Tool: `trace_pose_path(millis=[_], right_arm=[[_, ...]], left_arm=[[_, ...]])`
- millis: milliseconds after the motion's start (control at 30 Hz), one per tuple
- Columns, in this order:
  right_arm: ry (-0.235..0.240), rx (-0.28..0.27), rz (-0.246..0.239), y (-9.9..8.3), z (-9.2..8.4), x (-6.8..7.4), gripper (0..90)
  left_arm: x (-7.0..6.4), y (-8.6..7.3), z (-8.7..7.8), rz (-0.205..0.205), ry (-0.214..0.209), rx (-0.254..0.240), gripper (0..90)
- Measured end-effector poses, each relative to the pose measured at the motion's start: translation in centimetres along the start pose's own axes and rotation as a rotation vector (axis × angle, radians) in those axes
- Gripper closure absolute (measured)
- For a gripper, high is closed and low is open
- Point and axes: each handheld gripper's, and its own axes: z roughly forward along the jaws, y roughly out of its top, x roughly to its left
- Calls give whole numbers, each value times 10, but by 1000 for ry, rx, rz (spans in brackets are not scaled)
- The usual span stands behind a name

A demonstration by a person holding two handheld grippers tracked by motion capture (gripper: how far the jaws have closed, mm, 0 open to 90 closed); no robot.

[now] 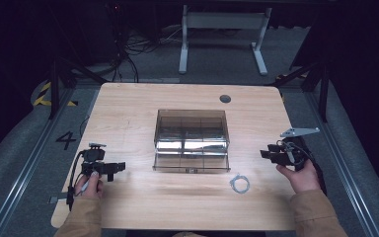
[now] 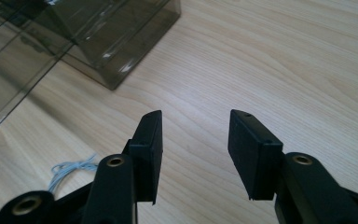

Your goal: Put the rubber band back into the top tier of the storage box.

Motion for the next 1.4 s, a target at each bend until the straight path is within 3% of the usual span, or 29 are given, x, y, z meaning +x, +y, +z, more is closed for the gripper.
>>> trace_pose_path(millis=[200, 400, 1033, 1400], right_arm=[[37, 40, -61, 5, 2, 15, 508], [51, 80, -79, 6, 7, 23, 487], [130, 121, -158, 9, 17, 46, 455], [141, 141, -171, 7, 25, 50, 448]], left_arm=[[0, 0, 0, 0, 0, 0, 161], [0, 0, 0, 4, 3, -2, 161], [0, 0, 0, 4, 1, -1, 161], [0, 0, 0, 2, 0, -1, 161]])
